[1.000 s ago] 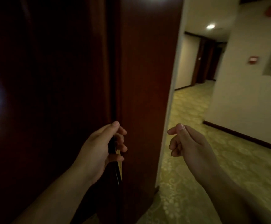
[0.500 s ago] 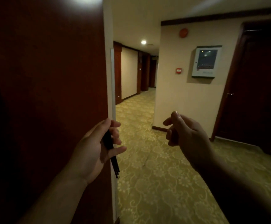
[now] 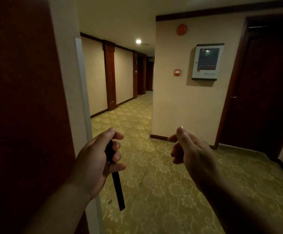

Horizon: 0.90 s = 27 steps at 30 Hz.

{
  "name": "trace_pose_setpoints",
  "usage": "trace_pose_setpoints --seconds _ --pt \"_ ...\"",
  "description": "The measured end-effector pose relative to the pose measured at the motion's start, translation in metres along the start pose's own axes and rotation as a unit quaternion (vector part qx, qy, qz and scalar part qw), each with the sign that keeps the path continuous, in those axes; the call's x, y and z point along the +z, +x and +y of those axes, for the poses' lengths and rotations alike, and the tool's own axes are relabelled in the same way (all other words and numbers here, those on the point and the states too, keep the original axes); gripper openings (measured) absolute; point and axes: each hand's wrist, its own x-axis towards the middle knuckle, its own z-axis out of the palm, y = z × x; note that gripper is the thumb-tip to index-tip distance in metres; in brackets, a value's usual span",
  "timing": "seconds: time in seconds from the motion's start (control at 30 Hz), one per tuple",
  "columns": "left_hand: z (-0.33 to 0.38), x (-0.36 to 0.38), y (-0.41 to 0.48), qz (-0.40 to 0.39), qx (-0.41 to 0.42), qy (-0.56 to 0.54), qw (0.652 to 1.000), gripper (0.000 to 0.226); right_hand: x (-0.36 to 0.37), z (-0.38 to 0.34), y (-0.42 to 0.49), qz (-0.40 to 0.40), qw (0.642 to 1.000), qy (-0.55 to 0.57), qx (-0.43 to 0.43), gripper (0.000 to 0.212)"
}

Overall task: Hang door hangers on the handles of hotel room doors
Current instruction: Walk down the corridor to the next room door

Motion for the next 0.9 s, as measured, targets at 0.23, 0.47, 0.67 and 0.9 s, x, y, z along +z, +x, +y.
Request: trace_pose_setpoints --seconds 0.23,0.47,0.67,0.9 --pt "-0.049 0.048 0.134 0.020 -0.003 0.026 0.999 0.029 -0.038 0.071 0.144 -0.024 0.999 0.039 0.016 0.054" --pt "-0.071 0.076 0.250 0.052 0.019 0.042 0.998 0.030 -0.026 0.128 0.281 -0.089 0.994 0.063 0.021 0.050" --pt "-0.095 0.067 0.363 0.092 0.026 0.045 0.994 0.031 -0.003 0.162 0.388 -0.106 0.992 0.067 0.008 0.051" --pt "-0.131 0.054 0.533 0.093 0.004 0.018 0.996 0.031 0.043 0.191 0.533 -0.090 0.995 -0.014 -0.031 0.052"
